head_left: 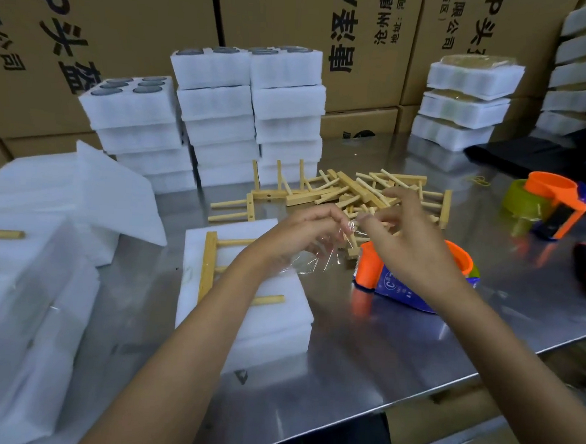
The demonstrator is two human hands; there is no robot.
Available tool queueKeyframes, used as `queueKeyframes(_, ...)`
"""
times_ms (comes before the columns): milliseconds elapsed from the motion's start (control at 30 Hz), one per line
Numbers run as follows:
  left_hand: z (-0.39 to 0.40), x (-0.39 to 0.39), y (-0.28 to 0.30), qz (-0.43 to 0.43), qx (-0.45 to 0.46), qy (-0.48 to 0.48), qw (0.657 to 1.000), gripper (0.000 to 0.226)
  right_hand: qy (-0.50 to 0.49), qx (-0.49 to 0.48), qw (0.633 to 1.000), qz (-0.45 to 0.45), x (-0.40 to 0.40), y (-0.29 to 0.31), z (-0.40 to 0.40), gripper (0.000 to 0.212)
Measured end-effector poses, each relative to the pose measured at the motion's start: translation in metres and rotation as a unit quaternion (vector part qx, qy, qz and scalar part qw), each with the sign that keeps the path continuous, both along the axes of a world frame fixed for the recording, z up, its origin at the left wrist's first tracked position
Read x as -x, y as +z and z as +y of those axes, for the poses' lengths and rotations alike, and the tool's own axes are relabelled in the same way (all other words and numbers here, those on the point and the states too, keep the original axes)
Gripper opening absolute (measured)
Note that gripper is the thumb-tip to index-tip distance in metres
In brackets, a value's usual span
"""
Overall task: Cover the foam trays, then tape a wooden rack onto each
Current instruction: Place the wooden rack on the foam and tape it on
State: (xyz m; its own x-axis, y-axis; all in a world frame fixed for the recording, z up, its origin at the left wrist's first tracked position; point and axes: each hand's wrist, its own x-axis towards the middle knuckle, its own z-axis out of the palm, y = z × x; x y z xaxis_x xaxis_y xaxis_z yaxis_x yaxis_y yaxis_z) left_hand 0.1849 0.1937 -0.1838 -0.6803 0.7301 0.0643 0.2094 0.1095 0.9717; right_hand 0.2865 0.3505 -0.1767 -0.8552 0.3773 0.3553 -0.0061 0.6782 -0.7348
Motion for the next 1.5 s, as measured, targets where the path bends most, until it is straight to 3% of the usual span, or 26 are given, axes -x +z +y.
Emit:
queueKeyframes(67,0.000,-0.001,0.000,-0.002,0.001,-0.004,1.000,0.017,0.050,0.069,0.996,-0.031,0.002,0.000,-0.009,0.051)
queueKeyframes(133,0.000,-0.002,0.000,0.008,0.016,-0.005,1.000,0.020,0.055,0.050,0.997,-0.001,0.001,-0.005,-0.013,0.046)
queueKeyframes(267,0.005,-0.005,-0.001,0.097,0.106,0.027,0.989,0.031,0.067,-0.115,0.990,0.049,-0.003,-0.017,-0.018,0.047)
queueKeyframes(333,0.005,-0.006,-0.002,0.212,0.209,0.044,0.954,0.039,0.055,-0.172,0.982,0.050,-0.003,-0.022,-0.019,0.043)
queueKeyframes(400,-0.003,-0.007,0.001,0.327,0.302,0.090,0.891,0.049,0.029,-0.169,0.984,0.041,-0.002,-0.025,-0.018,0.036)
queueKeyframes(467,-0.018,-0.006,0.009,0.360,0.293,0.139,0.875,0.052,0.004,-0.161,0.987,0.028,-0.003,-0.026,-0.018,0.026)
queueKeyframes(567,-0.057,-0.006,0.022,0.309,0.199,0.222,0.903,0.045,-0.012,-0.172,0.985,0.024,-0.006,-0.027,-0.022,0.016)
queueKeyframes(667,-0.113,-0.006,0.016,0.278,0.166,0.349,0.880,0.037,-0.005,-0.213,0.977,0.001,-0.009,-0.029,-0.027,0.015)
queueKeyframes(767,-0.160,-0.012,-0.008,0.172,0.187,0.436,0.863,0.042,-0.005,-0.283,0.958,-0.041,-0.009,-0.037,-0.038,0.019)
queueKeyframes(833,-0.170,-0.017,-0.025,0.057,0.186,0.440,0.877,0.055,-0.001,-0.322,0.945,-0.055,-0.007,-0.045,-0.048,0.027)
queueKeyframes(933,-0.162,-0.026,-0.038,-0.092,0.069,0.385,0.916,0.090,0.027,-0.346,0.934,-0.086,0.001,-0.053,-0.064,0.027)
queueKeyframes(1033,-0.148,-0.032,-0.049,-0.137,-0.015,0.351,0.926,0.061,0.078,-0.296,0.944,-0.124,0.014,-0.062,-0.076,0.015)
queueKeyframes(1133,-0.136,-0.042,-0.055,-0.141,-0.103,0.344,0.923,0.033,0.090,-0.220,0.962,-0.133,0.019,-0.069,-0.082,0.019)
queueKeyframes(1233,-0.134,-0.050,-0.051,-0.121,-0.170,0.306,0.929,0.041,0.060,-0.178,0.978,-0.092,0.017,-0.072,-0.082,0.021)
queueKeyframes(1367,-0.138,-0.038,-0.032,-0.090,-0.232,0.297,0.922,0.060,0.047,-0.086,0.995,0.008,0.023,-0.055,-0.084,0.043)
queueKeyframes(1500,-0.139,-0.025,-0.018,-0.152,-0.292,0.263,0.907,0.063,0.070,0.039,0.994,0.070,0.036,-0.033,-0.086,0.019)
